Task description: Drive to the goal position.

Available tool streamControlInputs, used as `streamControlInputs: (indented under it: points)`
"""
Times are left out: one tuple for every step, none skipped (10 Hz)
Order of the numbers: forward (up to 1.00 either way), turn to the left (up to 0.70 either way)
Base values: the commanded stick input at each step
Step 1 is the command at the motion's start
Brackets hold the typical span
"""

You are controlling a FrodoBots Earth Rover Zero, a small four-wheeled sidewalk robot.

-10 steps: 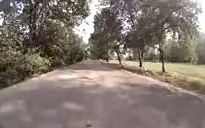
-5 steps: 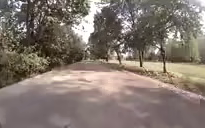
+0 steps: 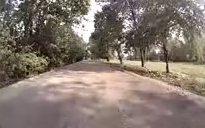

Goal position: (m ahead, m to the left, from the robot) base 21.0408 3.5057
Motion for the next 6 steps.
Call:
streamControlInputs:
  points:
    - [0.70,0.00]
    - [0.70,0.00]
    - [0.70,0.00]
    - [0.70,0.00]
    - [0.70,0.00]
    - [0.70,0.00]
